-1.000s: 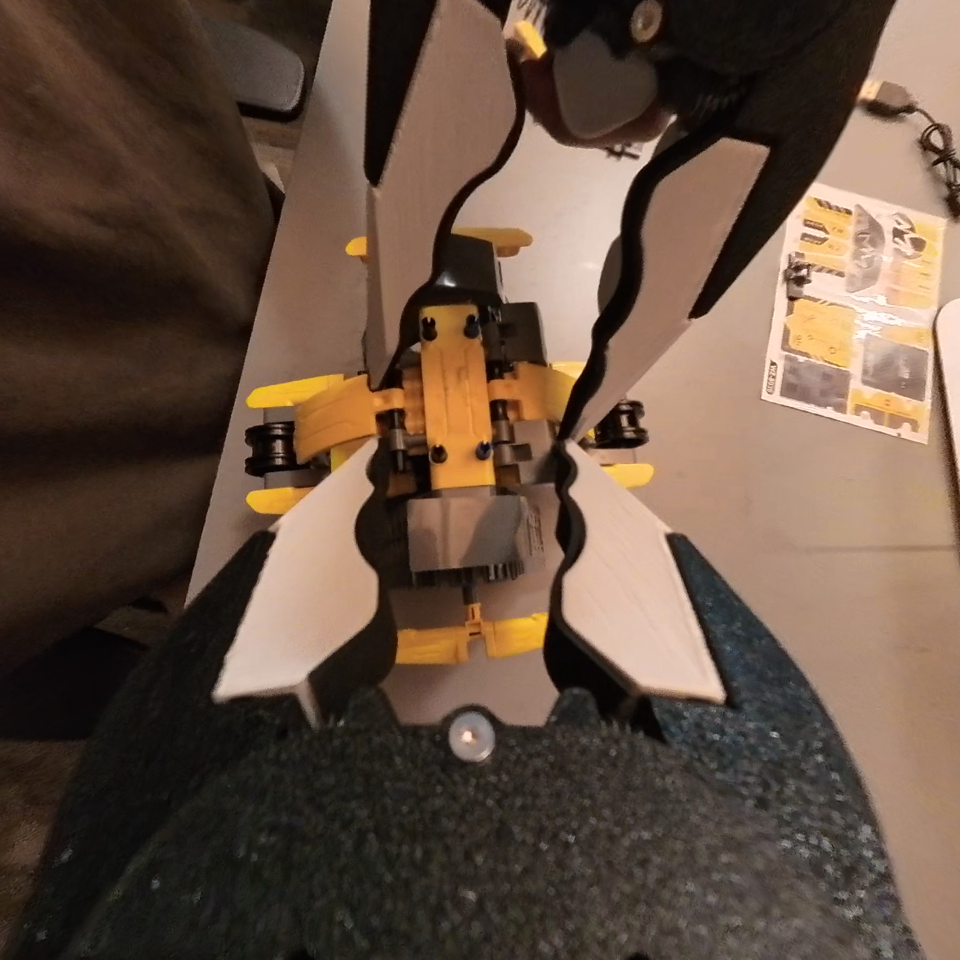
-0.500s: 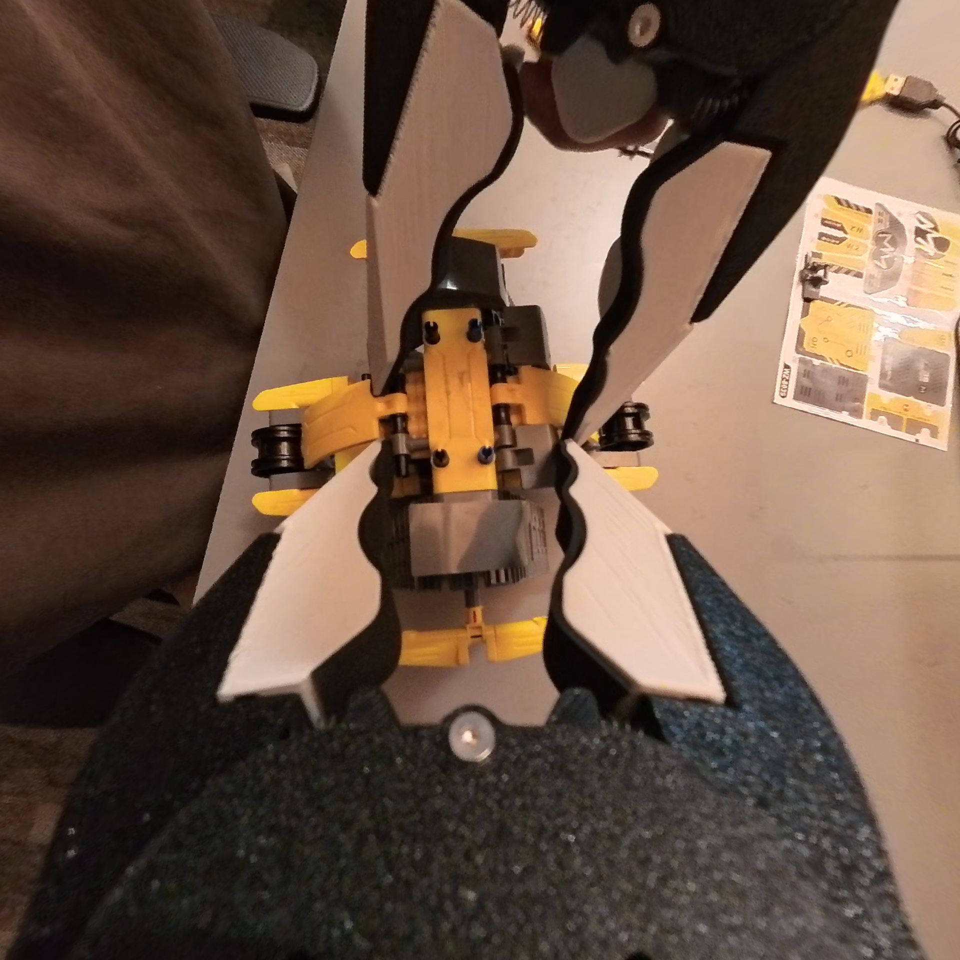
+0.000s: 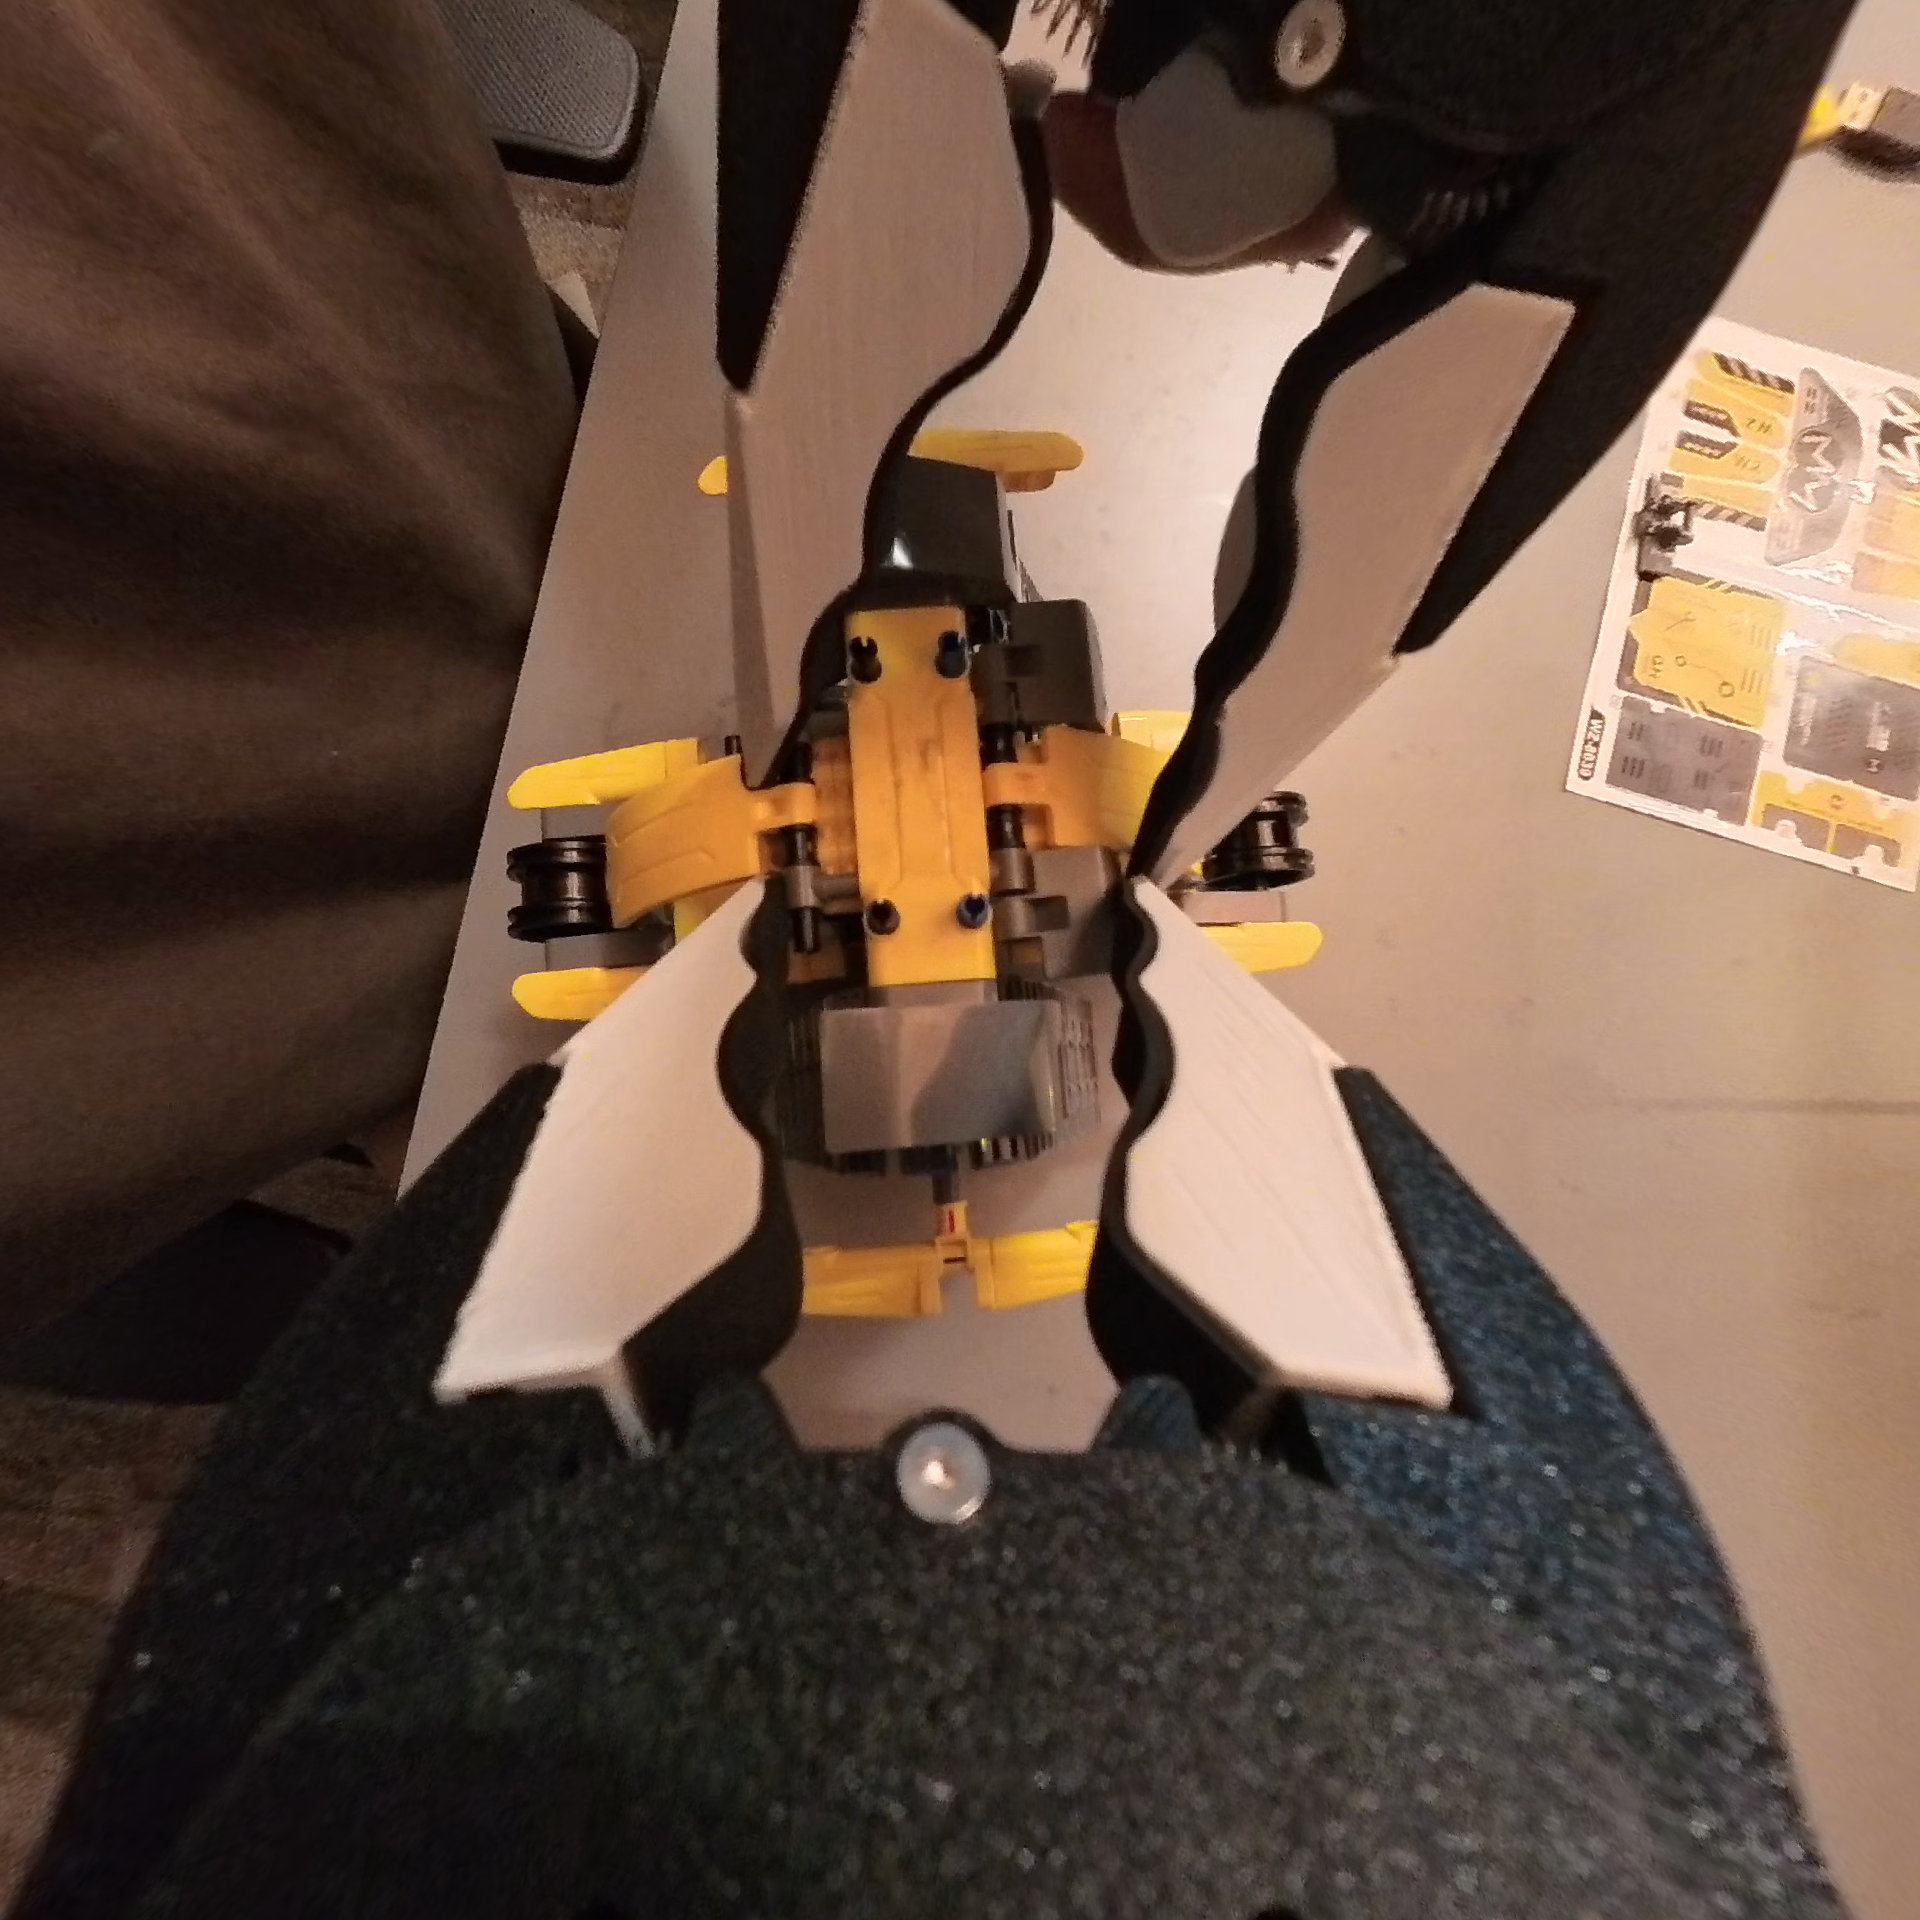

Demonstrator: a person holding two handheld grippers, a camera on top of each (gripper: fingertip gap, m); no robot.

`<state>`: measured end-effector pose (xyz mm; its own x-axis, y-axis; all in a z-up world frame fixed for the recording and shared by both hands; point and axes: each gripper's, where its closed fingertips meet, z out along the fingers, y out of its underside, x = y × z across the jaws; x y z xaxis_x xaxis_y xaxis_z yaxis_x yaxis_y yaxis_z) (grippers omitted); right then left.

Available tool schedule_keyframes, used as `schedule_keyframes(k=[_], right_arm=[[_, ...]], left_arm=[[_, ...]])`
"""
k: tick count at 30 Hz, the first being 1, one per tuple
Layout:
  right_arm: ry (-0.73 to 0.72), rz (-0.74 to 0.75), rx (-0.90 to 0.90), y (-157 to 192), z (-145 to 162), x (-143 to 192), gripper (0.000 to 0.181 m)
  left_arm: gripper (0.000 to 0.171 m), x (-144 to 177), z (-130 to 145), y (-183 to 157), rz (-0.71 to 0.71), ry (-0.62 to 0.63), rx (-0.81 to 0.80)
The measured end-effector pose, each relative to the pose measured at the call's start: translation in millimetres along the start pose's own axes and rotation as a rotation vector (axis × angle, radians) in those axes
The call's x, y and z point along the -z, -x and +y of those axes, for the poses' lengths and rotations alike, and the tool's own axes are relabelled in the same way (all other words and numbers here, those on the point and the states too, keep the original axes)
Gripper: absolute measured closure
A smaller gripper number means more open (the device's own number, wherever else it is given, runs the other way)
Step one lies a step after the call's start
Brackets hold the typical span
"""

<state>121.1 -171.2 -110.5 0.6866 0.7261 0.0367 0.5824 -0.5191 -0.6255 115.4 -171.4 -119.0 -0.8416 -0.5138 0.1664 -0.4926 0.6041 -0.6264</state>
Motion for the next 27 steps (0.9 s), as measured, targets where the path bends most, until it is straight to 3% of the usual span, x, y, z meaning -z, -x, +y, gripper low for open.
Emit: schedule_keyframes(k=[16, 27], right_arm=[[-0.046, 0.019, -0.001, 0.6, -0.3, 0.3, 0.119], [-0.060, 0.041, -0.009, 1.9, -0.4, 0.5, 0.119]], left_arm=[[0.097, 0.4, -0.7, -2.0, -0.009, -0.041, 0.010], [0.084, 13.7, 9.0, -1.5, -0.104, -0.080, 0.036]])
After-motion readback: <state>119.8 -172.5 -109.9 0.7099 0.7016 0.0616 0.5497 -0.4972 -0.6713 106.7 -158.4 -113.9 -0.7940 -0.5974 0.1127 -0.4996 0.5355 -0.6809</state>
